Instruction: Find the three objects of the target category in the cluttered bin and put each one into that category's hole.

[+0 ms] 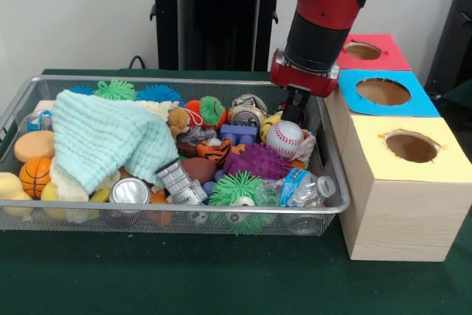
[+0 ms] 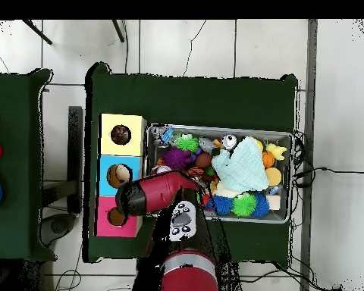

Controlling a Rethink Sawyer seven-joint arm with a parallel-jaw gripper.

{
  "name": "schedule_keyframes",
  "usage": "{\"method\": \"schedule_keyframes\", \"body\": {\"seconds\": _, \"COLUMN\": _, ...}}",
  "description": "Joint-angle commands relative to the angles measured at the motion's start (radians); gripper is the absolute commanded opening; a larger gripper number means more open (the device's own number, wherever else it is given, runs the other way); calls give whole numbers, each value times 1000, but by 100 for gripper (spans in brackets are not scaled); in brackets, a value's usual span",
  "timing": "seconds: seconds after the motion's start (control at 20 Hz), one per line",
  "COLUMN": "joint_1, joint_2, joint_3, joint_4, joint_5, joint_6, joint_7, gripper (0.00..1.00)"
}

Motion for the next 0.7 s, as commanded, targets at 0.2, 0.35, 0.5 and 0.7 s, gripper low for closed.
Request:
{"method": "schedule_keyframes", "body": {"seconds": 0.2, "joint_1": 186, "joint_2": 26, "joint_3": -185, "joint_4": -152, "joint_5": 242, "joint_6": 94, "joint_7": 466, "gripper": 0}}
{"method": "schedule_keyframes", "body": {"seconds": 0.35, "joint_1": 269, "joint_2": 84, "joint_3": -302, "joint_4": -216, "joint_5": 344, "joint_6": 130, "joint_7": 592, "gripper": 0}}
{"method": "schedule_keyframes", "body": {"seconds": 0.5, "joint_1": 303, "joint_2": 124, "joint_3": -365, "joint_4": -280, "joint_5": 430, "joint_6": 202, "joint_7": 665, "gripper": 0}}
{"method": "schedule_keyframes", "body": {"seconds": 0.7, "joint_1": 281, "joint_2": 119, "joint_3": -378, "joint_4": -331, "joint_5": 476, "joint_6": 265, "joint_7": 619, "gripper": 0}}
